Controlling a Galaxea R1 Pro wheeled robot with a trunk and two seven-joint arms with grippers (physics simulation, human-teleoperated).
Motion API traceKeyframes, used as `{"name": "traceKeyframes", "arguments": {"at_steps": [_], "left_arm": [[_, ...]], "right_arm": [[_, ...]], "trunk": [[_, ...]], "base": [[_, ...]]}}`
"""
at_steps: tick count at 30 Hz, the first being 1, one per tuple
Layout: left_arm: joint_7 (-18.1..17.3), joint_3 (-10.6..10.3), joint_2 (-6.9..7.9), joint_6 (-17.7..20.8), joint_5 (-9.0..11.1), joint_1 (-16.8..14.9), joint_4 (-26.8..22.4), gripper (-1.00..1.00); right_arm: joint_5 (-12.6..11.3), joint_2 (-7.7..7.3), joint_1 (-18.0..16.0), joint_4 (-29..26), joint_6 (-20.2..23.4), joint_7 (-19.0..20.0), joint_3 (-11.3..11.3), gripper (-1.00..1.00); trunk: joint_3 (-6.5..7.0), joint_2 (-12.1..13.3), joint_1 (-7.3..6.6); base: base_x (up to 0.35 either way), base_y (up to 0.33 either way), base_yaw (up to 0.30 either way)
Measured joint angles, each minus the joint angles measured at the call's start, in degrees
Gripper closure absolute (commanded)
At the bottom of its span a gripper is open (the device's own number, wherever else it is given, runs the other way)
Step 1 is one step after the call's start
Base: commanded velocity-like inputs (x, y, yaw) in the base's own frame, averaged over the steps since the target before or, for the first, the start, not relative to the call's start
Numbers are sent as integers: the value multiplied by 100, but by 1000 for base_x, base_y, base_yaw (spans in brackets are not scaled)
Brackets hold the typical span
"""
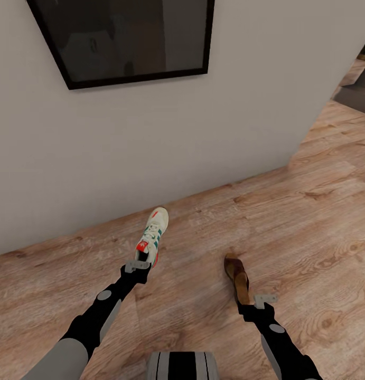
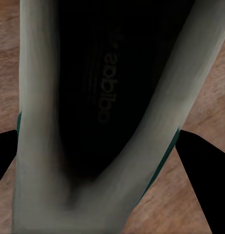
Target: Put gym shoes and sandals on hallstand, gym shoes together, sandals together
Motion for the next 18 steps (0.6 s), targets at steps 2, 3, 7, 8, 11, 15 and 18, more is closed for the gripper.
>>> {"name": "traceKeyframes", "arguments": {"at_steps": [2, 3, 7, 8, 11, 15, 18], "left_arm": [[-4, -1, -1, -17, 0, 9, -3, 100], [-5, -1, -1, -17, 0, 10, -3, 100], [-7, 2, -1, -33, 0, 12, -5, 100], [-8, 1, -1, -34, 0, 13, -5, 100], [-8, -3, -1, -37, 0, 13, -5, 100], [-8, -102, -1, -37, -1, 13, -5, 100], [-8, -237, -1, -41, 0, 13, -5, 100]], "right_arm": [[0, 0, 0, 0, -3, 0, -2, -100], [0, 0, 0, 0, -4, 2, -2, -100], [0, 0, 0, -6, -1, 1, -3, -100], [0, 0, 0, -7, 2, 1, -3, -100], [0, -4, 0, -12, 8, 1, -3, -100], [1, -7, 0, -13, 5, 2, -3, -100], [2, -8, 0, -10, -2, 2, -3, -100]], "trunk": [[0, 0, -1], [0, 0, -1], [0, 0, -3], [0, 0, -3], [0, 0, -1], [0, 0, 0], [0, 0, 0]], "base": [[98, 0, 0], [198, 0, 0], [259, 0, 0], [172, 0, 0], [57, 0, 0], [21, 0, 0], [4, 0, 0]]}}
